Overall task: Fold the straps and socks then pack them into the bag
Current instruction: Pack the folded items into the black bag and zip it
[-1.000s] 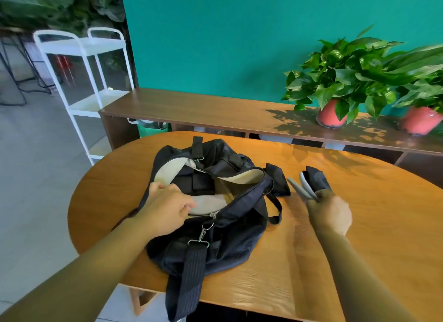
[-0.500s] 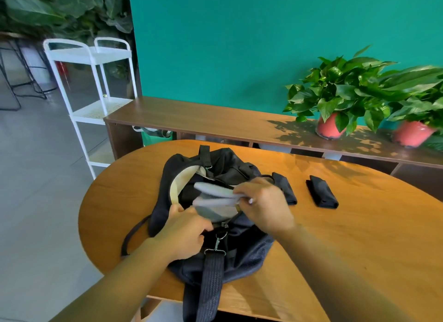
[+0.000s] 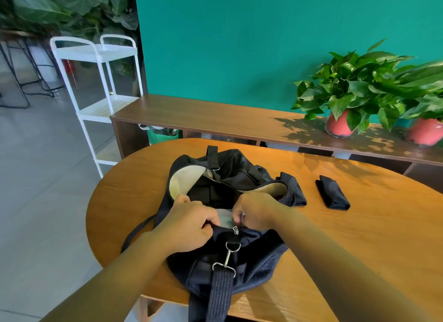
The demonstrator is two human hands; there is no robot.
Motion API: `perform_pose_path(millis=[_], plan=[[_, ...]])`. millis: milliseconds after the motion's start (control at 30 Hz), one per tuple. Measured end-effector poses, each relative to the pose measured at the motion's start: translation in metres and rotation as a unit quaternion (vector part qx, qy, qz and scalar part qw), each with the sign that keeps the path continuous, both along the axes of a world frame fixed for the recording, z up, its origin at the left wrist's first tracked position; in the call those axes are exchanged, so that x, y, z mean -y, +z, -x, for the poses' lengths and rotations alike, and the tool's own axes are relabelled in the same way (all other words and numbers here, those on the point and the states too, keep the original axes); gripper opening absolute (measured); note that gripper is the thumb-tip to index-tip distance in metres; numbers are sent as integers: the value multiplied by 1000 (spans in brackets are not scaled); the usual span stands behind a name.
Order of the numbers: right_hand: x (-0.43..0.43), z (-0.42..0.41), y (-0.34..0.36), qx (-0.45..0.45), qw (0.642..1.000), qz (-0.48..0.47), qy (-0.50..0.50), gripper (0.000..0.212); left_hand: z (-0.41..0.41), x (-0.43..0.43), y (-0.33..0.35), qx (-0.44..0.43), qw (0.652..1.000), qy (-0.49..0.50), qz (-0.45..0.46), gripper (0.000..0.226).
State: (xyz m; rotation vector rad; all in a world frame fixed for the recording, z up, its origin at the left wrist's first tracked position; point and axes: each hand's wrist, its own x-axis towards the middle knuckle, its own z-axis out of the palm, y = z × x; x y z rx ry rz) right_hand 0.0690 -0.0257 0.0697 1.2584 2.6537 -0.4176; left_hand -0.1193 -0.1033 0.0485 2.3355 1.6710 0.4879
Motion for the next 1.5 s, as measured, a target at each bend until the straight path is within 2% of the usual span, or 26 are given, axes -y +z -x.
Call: perform_pose_path(millis=[100,233,300,367,500,600,700,867,933,1000,1033,1100,1200,1300,1400,1500], plan=[[6,1,-2,11,1000,9,0,37,-2,4,1,-5,999,3,33,23],[16,-1,6,16,1000,18,-4,34,-1,-8,-5,23,998,51,29,23],[22,-6,7,19,999,31,-7,38,-5,-21,-5,-33,997,67,29,19],[27,-12,9,4,999,40,-22,41,-12,-30,-4,-111,989,68,65,15],[14,-20,5,-74,989,41,-123,33,-22,-43,-1,-177,964,73,183,29],[-1,-21,-5,-50,981,11,-189,31,-21,-45,8,-161,958,71,226,45],[-3,-16,-12,-9,973,61,-222,31,-18,-46,10,-105,955,62,270,37],[-4,-10,-2,-33,965,139,-221,19,-14,-47,12,-32,938,73,336,29],[-5,-11,4,-26,962,154,-222,22,-15,-49,17,-43,927,85,362,30],[-3,-13,7,14,962,161,-220,27,-20,-49,19,-90,917,88,379,36],[-1,-13,7,37,963,157,-215,29,-23,-48,20,-113,913,82,383,37],[3,-13,4,69,966,143,-201,29,-30,-47,17,-151,912,70,375,24],[5,-13,-4,102,972,103,-187,36,-34,-47,8,-161,910,74,374,18],[7,-11,-7,125,974,57,-179,32,-36,-45,2,-233,920,82,303,23],[13,-10,-3,103,978,23,-179,26,-37,-41,6,-297,926,85,217,18],[20,-14,5,56,982,-50,-171,19,-31,-43,17,-274,941,84,180,29]])
